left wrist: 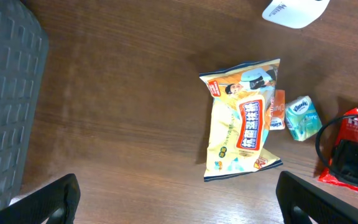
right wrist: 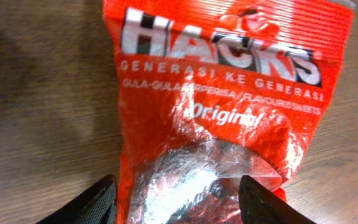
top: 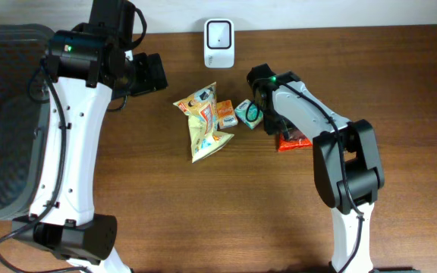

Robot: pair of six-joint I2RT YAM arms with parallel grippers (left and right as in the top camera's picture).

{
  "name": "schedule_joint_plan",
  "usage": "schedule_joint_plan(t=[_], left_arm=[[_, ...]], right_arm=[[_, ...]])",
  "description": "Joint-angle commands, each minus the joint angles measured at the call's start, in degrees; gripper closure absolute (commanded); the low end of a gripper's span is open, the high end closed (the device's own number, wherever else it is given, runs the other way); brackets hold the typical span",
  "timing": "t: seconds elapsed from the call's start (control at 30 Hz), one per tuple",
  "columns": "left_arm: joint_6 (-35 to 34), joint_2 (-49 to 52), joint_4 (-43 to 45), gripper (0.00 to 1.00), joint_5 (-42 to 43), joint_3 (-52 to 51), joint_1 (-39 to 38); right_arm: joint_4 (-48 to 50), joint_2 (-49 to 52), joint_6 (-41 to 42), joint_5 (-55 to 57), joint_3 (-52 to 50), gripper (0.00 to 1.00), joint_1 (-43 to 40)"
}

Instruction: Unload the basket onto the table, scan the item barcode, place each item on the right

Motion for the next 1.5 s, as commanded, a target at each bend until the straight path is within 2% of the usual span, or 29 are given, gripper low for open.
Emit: schedule_joint_plan(t=[0.0, 0.1, 0.13, 0.2, 0.23, 0.37, 0.43, 0.53, 0.57, 0.73, 0.8, 0.87, 0.97, 1.03, 1.1, 1.17, 1.2, 1.27, 1.3, 1.33, 1.4, 1.43, 1.47], left_arm=[[-0.5, -0.4, 0.1, 0.01, 0.4, 0.0, 0.0], [-0.5, -0.4, 0.1, 0.01, 0.4, 0.0, 0.0], [-0.5, -0.4, 0.1, 0.01, 0.4, 0.0, 0.0], [-0.5, -0.4, 0.1, 0.01, 0.4, 0.0, 0.0], [-0.5, -0.4, 0.1, 0.01, 0.4, 0.0, 0.0], [-0.5, -0.4, 0.1, 0.01, 0.4, 0.0, 0.0], [-0.5, -0.4, 0.1, 0.01, 0.4, 0.0, 0.0], [-0.5, -0.4, 0.1, 0.01, 0.4, 0.0, -0.2], [-0.5, -0.4, 0.0, 0.01, 0.4, 0.0, -0.2], [-0.5, -0.4, 0.1, 0.01, 0.4, 0.0, -0.2], [-0.5, -0.4, 0.1, 0.01, 0.4, 0.0, -0.2], [-0.5, -0.4, 0.1, 0.01, 0.4, 0.0, -0.2], [-0.5, -0.4, 0.0, 0.01, 0.4, 0.0, -0.2], [-0.5, -0.4, 0.1, 0.01, 0.4, 0.0, -0.2], [-0.5, -0.4, 0.1, 0.01, 0.4, 0.0, -0.2], [-0.5, -0.4, 0.1, 0.01, 0.4, 0.0, -0.2], [-0.5, -0.4, 0.1, 0.01, 0.4, 0.0, -0.2], [-0.5, -0.4, 0.1, 0.01, 0.4, 0.0, -0.2], [-0.5, -0.4, 0.1, 0.01, 0.4, 0.0, -0.2], [-0.5, -0.4, 0.1, 0.01, 0.4, 0.0, -0.2], [-0.5, -0.4, 0.0, 0.01, 0.4, 0.0, -0.2], [-0.5, -0.4, 0.1, 0.01, 0.4, 0.0, -0.2], [-0.5, -0.4, 0.0, 0.01, 0.4, 0.0, -0.2]], right_arm=[[2.5, 1.2, 4.9, 2.2, -2.8, 0.39, 0.0], [5.2, 1.2, 4.9, 2.1, -5.1, 0.39, -0.1], [5.8, 1.2, 5.0, 2.1, -5.2, 0.61, -0.3], [5.4, 1.1, 6.8, 1.6, -5.2, 0.94, -0.8], [5.3, 1.0, 6.8, 0.3, -4.9, 0.96, -1.0], [-2.5, 0.7, 6.7, -3.6, 2.4, 0.96, -2.2], [-7.7, 0.6, 2.5, -12.1, 9.1, 0.96, -3.2], [-11.3, 0.6, -13.4, -41.0, 19.6, 0.96, -5.4], [-11.1, 0.6, -15.3, -46.6, 20.3, 0.96, -6.2], [-8.5, 1.1, -19.5, -67.7, 16.0, 0.96, -13.9], [-4.3, 1.2, -19.7, -78.1, 9.8, 0.96, -18.9], [-1.5, 1.2, -19.2, -81.3, 5.3, 0.96, -22.9], [1.9, 1.2, -16.6, -82.2, -1.1, 0.95, -29.3], [5.4, 1.2, -14.6, -80.7, -4.8, 0.72, -33.4], [3.7, 1.0, -13.6, -70.7, -3.8, 0.61, -36.7], [-2.1, 0.9, -13.6, -58.5, 0.8, 0.51, -39.3], [-4.5, 0.9, -13.8, -55.3, 3.3, 0.50, -39.9], [-11.3, 0.9, -16.5, -51.5, 10.6, 0.51, -40.5], [-15.5, 0.9, -18.5, -51.6, 14.7, 0.56, -40.2], [-19.1, 0.9, -20.6, -51.6, 18.1, 0.62, -39.4], [-25.6, 0.9, -25.2, -50.7, 23.8, 0.86, -34.9], [-26.0, 0.9, -25.2, -48.3, 24.2, 0.87, -33.0], [-25.9, 1.0, -24.7, -42.1, 24.1, 0.67, -30.7]])
